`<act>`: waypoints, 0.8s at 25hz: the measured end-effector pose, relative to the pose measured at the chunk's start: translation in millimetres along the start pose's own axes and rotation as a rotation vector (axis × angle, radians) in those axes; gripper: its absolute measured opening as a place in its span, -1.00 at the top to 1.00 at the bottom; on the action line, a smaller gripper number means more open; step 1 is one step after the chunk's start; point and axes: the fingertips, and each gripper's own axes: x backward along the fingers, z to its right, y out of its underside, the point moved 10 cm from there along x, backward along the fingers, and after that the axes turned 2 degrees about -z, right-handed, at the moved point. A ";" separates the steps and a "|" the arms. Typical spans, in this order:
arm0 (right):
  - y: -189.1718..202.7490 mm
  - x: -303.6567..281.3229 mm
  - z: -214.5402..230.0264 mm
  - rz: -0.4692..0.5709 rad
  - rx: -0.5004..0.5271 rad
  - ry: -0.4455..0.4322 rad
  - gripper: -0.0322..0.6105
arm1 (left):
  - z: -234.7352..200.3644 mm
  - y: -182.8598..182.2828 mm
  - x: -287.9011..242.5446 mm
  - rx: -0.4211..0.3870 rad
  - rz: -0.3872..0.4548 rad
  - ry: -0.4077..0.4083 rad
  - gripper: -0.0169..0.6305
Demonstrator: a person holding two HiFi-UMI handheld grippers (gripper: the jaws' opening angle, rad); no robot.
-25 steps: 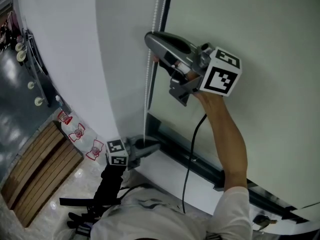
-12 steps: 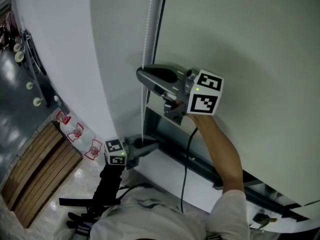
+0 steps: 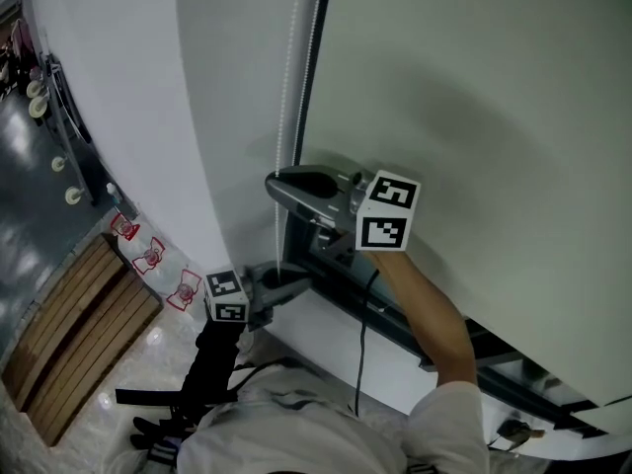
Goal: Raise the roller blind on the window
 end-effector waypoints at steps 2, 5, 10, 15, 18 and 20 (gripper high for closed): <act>11.5 0.7 -1.3 -0.006 -0.019 -0.001 0.87 | 0.2 0.8 1.3 0.001 0.001 -0.003 0.95; 29.2 -2.7 -5.6 -0.029 -0.039 -0.012 0.87 | -0.2 0.7 2.9 -0.002 0.001 -0.006 0.95; 58.5 -8.3 -7.8 -0.077 -0.078 -0.022 0.87 | -2.1 -3.5 5.9 -0.013 0.007 -0.014 0.95; 85.9 -8.1 -9.8 -0.109 -0.127 -0.028 0.87 | -3.8 -7.1 7.8 -0.020 0.010 -0.023 0.95; 86.4 -4.8 -6.7 -0.108 -0.127 -0.005 0.87 | -4.3 -8.0 7.3 -0.026 0.005 -0.020 0.95; 83.9 -2.0 -6.3 -0.096 -0.116 0.009 0.86 | -3.8 -8.2 6.6 -0.029 0.003 -0.016 0.95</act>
